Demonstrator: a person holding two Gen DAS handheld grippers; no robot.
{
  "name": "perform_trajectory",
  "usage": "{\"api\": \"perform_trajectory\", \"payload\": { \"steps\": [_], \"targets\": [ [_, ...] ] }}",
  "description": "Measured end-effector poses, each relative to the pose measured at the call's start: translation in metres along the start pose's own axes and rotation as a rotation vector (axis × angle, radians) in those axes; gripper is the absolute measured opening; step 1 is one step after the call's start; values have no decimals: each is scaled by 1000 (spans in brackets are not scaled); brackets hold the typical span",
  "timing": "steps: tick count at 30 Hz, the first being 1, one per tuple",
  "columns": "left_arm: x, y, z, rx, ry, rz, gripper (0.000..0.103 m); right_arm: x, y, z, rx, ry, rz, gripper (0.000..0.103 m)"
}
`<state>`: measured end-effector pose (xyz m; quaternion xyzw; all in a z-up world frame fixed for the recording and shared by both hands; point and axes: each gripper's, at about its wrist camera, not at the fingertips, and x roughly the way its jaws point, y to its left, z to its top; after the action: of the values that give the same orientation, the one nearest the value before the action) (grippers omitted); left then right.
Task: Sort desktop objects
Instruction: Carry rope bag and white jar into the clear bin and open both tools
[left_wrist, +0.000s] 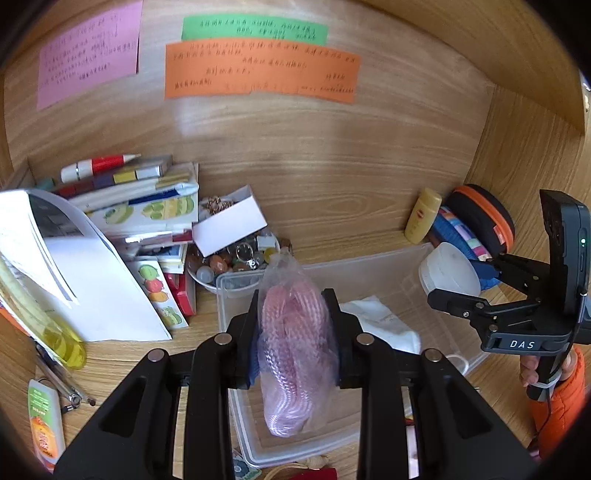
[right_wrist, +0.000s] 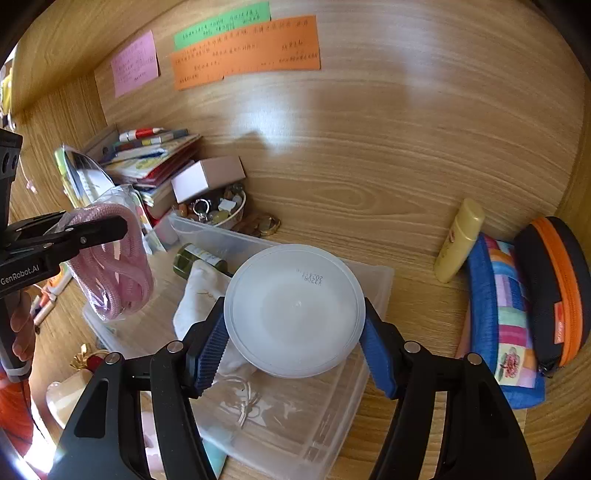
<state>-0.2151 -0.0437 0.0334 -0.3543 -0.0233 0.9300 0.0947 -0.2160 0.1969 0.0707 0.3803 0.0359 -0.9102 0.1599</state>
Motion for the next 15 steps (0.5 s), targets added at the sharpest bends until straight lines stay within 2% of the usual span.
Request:
{"api": "perform_trajectory", "payload": {
  "steps": [15],
  "targets": [
    [21,-6,-5,63,20,42,31,47,7,3,-51,95,-16,63]
  ]
}}
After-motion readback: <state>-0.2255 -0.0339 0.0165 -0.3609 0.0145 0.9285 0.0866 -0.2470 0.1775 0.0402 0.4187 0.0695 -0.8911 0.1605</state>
